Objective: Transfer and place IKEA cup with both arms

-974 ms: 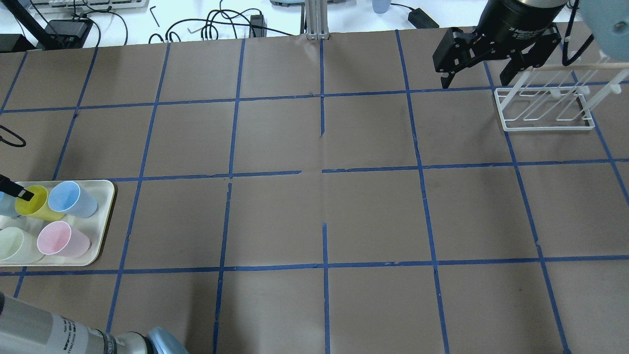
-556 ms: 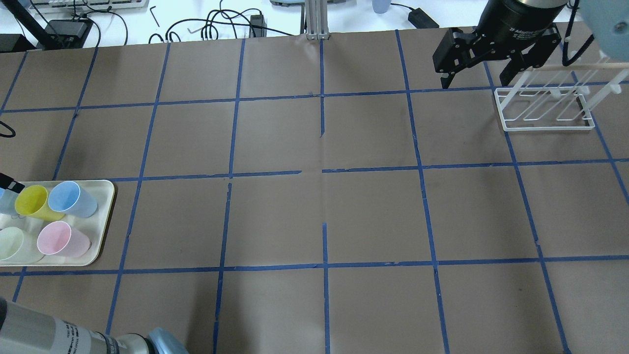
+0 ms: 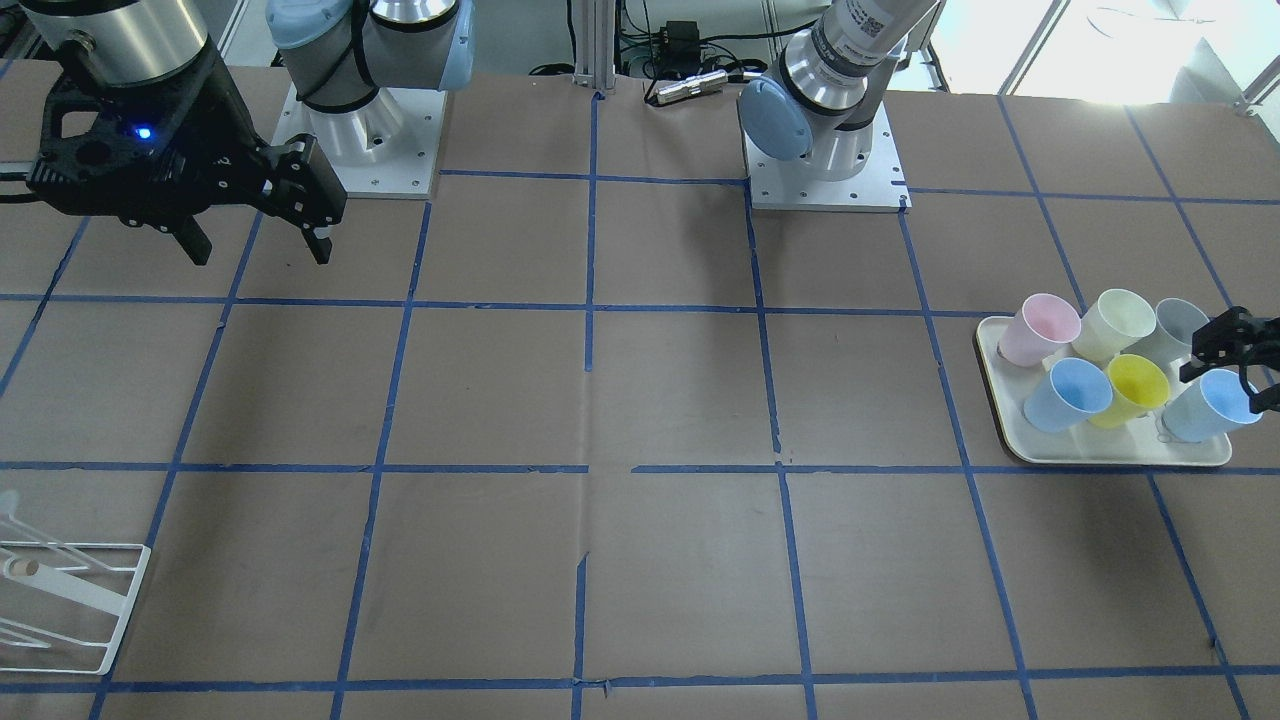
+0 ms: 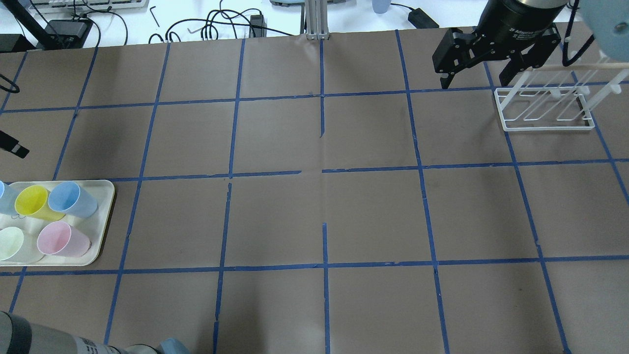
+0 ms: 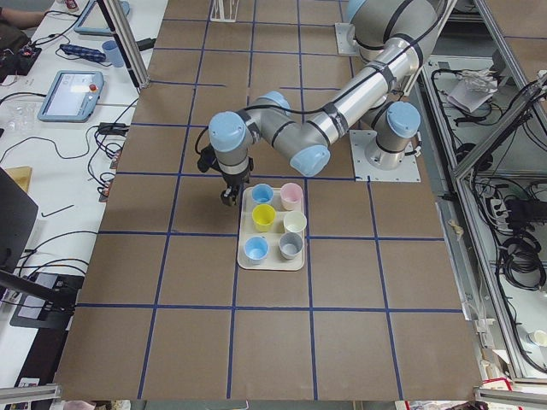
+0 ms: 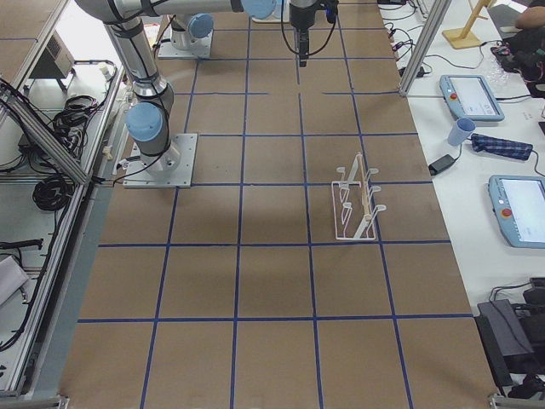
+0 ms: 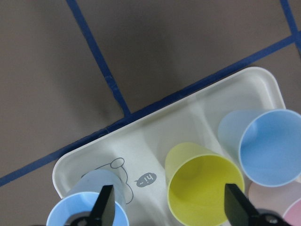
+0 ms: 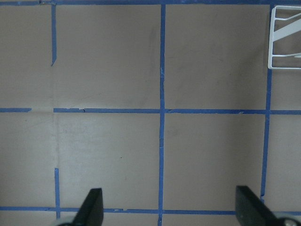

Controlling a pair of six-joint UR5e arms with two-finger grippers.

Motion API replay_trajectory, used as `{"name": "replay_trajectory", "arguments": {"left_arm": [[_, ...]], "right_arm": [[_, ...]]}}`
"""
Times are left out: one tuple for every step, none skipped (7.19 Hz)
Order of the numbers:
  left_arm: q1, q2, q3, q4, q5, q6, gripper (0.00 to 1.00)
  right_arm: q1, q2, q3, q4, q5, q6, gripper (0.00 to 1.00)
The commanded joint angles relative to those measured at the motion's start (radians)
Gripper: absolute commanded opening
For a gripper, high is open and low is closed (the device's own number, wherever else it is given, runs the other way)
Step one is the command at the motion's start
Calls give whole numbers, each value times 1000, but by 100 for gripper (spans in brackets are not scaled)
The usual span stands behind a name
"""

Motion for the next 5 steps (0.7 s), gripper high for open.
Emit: {"name": "replay_trajectory", "arguments": {"left_arm": [[-219, 87, 17, -95, 8, -338, 92], [-317, 127, 13, -119, 8, -498, 95], [-412, 171, -1, -126, 10, -648, 100], [-498, 207, -6, -156, 10, -785, 100], [-588, 240, -9, -204, 10, -909, 100]], "right_arm": [[0, 1, 0, 0, 1, -1, 100], [0, 1, 0, 0, 1, 1, 100], [0, 1, 0, 0, 1, 1, 100], [0, 1, 0, 0, 1, 1, 100], [0, -1, 0, 0, 1, 1, 100]]}}
